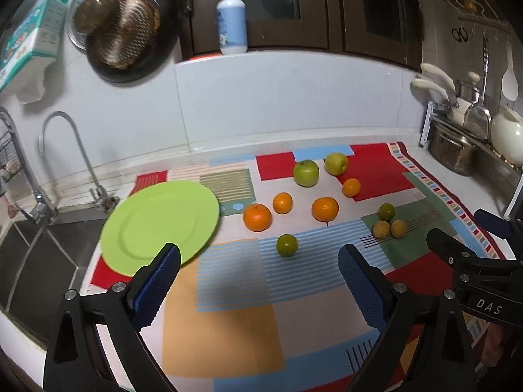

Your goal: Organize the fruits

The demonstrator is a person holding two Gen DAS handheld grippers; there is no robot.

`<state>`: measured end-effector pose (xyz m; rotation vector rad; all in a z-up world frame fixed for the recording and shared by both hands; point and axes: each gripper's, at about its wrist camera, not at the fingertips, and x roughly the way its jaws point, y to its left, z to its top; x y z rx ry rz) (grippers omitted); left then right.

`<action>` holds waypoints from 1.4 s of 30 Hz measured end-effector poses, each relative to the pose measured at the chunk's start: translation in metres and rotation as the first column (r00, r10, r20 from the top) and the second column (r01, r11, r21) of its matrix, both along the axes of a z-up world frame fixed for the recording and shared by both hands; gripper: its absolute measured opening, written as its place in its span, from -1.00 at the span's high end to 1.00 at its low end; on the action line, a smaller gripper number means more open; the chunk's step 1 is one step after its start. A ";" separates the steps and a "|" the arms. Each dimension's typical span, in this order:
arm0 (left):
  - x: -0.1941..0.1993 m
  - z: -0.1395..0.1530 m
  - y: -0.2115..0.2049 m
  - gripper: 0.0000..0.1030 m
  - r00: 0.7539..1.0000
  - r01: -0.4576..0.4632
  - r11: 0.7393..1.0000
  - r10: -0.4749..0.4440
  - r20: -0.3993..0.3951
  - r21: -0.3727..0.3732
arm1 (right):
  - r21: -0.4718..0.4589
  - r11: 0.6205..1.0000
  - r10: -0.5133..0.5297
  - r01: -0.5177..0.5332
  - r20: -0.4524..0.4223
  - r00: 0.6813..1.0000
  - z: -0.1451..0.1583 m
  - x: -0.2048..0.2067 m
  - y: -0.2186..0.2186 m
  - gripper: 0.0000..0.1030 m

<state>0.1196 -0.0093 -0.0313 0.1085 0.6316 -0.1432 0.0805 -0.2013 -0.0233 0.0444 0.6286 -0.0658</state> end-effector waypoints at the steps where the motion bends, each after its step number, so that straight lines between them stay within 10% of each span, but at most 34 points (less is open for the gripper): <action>1: 0.005 -0.004 -0.002 -0.88 1.000 0.006 1.000 -0.006 -0.010 0.000 | -0.004 1.000 -0.003 0.003 -0.007 1.000 -0.003 0.003 -0.001 -0.87; 42: 0.104 -0.094 -0.041 0.45 0.962 0.122 0.992 -0.106 -0.253 0.046 | 0.025 1.000 0.014 -0.009 -0.230 0.973 -0.084 0.102 -0.032 0.41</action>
